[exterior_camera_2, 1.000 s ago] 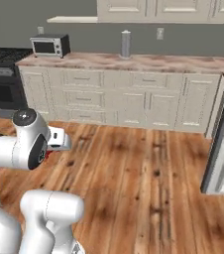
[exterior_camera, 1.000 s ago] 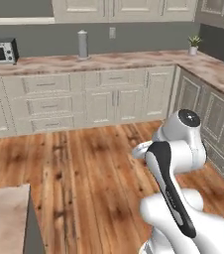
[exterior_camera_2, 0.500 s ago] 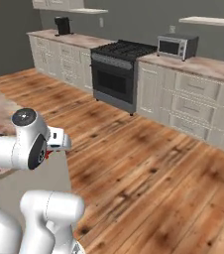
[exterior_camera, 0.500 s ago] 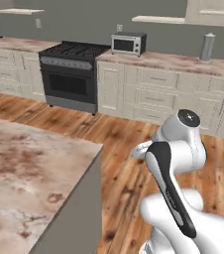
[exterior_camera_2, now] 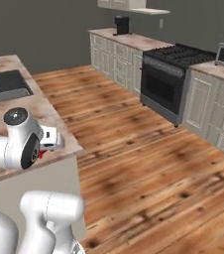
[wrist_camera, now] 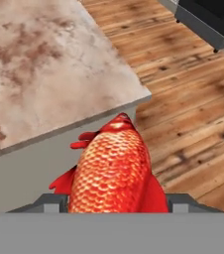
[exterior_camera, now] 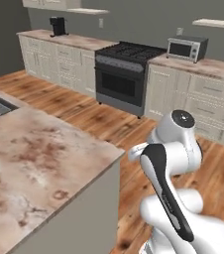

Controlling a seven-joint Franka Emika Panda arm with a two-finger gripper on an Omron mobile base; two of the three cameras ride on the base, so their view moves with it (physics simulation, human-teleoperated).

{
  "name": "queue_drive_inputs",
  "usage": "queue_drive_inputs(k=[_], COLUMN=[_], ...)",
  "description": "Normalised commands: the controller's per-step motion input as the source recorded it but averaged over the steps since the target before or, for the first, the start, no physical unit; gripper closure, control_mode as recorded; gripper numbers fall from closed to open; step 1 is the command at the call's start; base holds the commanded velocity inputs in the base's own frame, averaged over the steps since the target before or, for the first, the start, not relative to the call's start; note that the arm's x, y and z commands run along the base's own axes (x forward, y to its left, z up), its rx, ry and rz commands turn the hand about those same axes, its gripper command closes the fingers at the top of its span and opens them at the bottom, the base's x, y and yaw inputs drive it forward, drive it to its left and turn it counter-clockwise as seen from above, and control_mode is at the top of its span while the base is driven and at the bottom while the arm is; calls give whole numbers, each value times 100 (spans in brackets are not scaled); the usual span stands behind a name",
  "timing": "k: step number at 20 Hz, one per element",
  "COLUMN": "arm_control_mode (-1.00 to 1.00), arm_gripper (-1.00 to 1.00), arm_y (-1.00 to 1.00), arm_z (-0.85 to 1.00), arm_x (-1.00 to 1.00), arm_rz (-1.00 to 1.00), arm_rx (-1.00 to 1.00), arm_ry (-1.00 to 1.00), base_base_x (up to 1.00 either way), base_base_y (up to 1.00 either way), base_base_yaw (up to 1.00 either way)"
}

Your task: Take the fish out of the fridge, briefly rinse it in the sink, and place it on the tray next to the sink.

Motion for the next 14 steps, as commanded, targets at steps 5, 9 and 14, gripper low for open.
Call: queue_drive_inputs(k=[5,9,14], arm_control_mode=[100,100,100], arm_gripper=[100,100,100], arm_y=[0,0,0], arm_z=[0,0,0], arm_x=[0,0,0], arm_rz=[0,0,0], arm_rx=[0,0,0], arm_ry=[0,0,0], base_base_x=[100,100,100], base_base_y=[-88,-100,-68], base_base_yaw=[17,5,23])
